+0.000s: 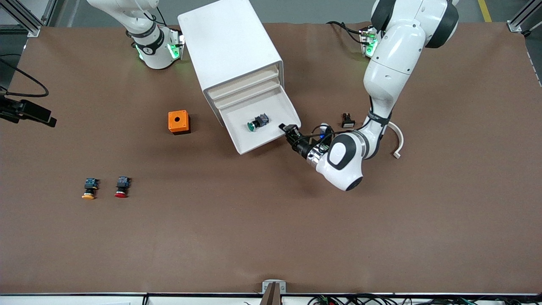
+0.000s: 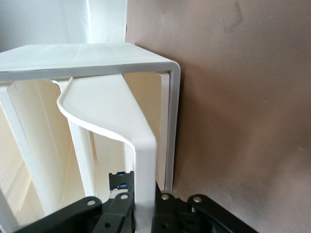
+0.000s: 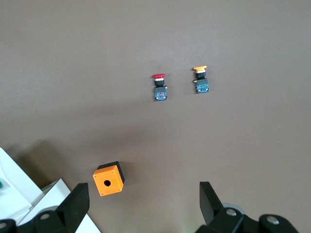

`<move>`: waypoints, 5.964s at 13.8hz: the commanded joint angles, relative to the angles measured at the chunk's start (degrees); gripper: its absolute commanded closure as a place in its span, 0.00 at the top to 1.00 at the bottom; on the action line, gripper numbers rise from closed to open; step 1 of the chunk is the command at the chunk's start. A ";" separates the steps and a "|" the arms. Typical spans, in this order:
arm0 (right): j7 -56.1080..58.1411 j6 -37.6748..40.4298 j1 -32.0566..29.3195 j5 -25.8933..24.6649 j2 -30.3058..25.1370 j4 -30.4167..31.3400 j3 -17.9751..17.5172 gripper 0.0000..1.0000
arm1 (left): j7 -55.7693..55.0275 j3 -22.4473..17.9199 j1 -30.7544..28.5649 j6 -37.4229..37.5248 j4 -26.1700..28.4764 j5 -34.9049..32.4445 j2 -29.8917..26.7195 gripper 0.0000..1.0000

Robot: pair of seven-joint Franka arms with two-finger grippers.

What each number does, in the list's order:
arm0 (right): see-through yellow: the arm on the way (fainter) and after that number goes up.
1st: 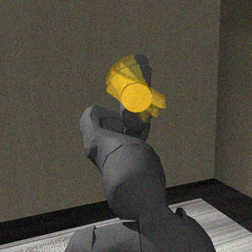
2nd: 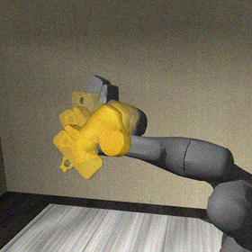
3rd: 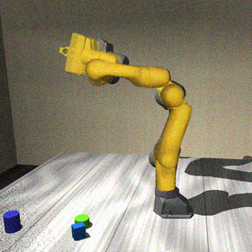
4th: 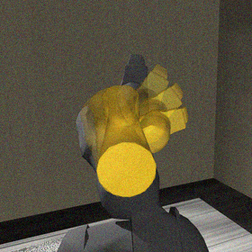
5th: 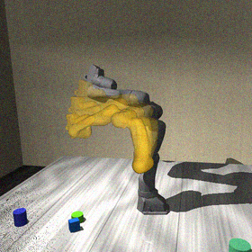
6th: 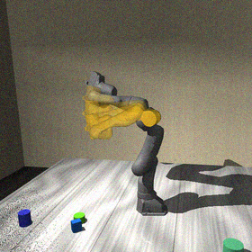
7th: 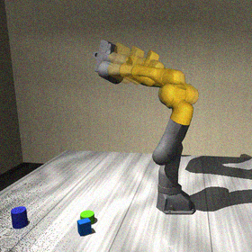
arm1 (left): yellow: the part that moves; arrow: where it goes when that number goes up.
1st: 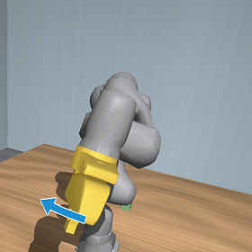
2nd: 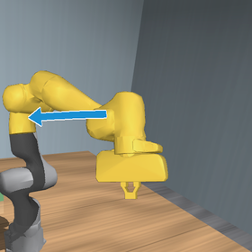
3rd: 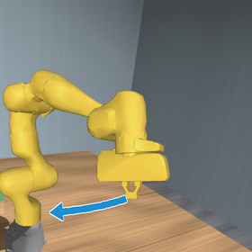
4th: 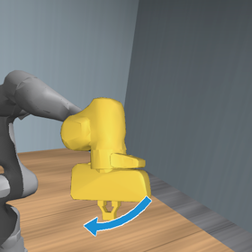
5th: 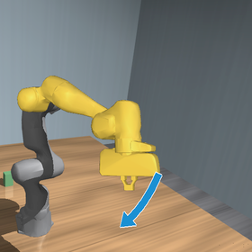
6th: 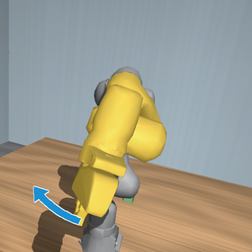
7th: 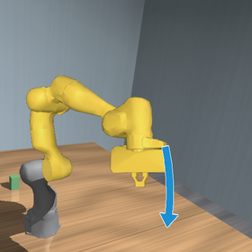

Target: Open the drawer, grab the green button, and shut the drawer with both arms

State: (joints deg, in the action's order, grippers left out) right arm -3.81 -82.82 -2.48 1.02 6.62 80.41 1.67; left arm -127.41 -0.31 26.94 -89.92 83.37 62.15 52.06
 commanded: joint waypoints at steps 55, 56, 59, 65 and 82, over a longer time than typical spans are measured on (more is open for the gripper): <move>-91.91 -29.16 49.06 9.26 34.43 0.28 -0.71 0.07 | 69.76 7.69 -0.32 -38.04 19.28 -44.57 -19.10 1.00; -91.91 -29.16 48.97 9.18 34.34 0.02 -0.71 0.06 | 68.71 7.78 -0.05 -38.05 19.28 -44.48 -19.10 1.00; -91.82 -24.61 47.84 9.18 33.02 -1.56 -0.36 0.05 | 65.90 7.78 1.79 -38.05 19.37 -44.48 -19.10 1.00; -75.96 -0.08 35.20 9.79 30.92 -15.10 -0.79 0.05 | 61.16 7.78 6.26 -37.96 20.33 -44.48 -19.10 1.00; -5.61 -15.59 9.60 -3.92 29.50 -0.63 -0.62 0.08 | 50.68 9.45 22.10 -37.78 22.45 -45.45 -20.25 1.00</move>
State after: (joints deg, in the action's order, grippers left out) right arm -12.31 -94.61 8.99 -2.31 37.22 75.45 2.37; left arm -75.44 9.24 47.24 -127.27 105.33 16.58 32.77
